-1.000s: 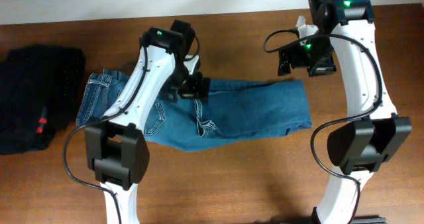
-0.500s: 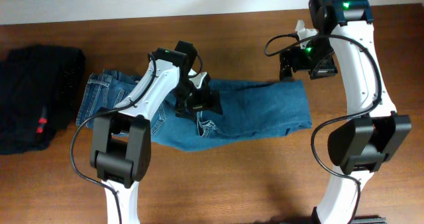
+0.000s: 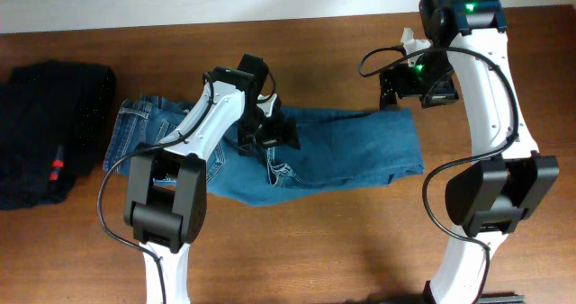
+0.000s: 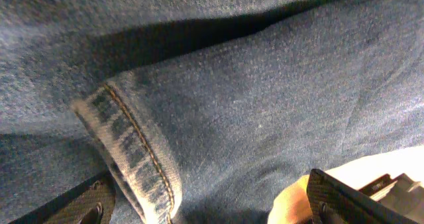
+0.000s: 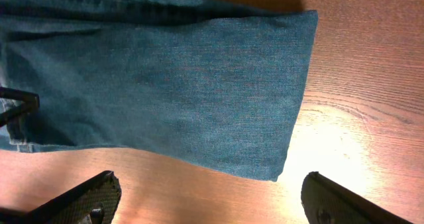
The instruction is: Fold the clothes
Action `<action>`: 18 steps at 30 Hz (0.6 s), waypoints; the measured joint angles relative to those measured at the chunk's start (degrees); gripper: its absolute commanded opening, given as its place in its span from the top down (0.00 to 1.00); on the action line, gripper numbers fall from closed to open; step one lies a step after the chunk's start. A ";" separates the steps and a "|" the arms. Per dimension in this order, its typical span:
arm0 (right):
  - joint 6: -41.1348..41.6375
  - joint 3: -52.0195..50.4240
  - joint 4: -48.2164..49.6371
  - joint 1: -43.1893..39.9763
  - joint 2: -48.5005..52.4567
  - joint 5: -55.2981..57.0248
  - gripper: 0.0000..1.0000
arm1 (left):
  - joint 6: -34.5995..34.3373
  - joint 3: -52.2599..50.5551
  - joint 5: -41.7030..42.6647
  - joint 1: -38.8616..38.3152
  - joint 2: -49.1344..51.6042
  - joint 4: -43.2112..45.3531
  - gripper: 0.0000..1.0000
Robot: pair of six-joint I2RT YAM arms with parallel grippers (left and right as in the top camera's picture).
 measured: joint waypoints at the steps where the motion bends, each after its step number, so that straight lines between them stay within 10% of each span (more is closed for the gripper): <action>1: -0.02 0.00 0.00 0.00 0.00 -0.02 0.08 | -0.17 0.00 -0.07 0.00 0.00 0.13 0.08; 18: -0.26 0.00 -0.24 0.00 0.00 0.00 0.08 | -1.05 -1.66 -2.78 -0.22 0.00 1.73 0.11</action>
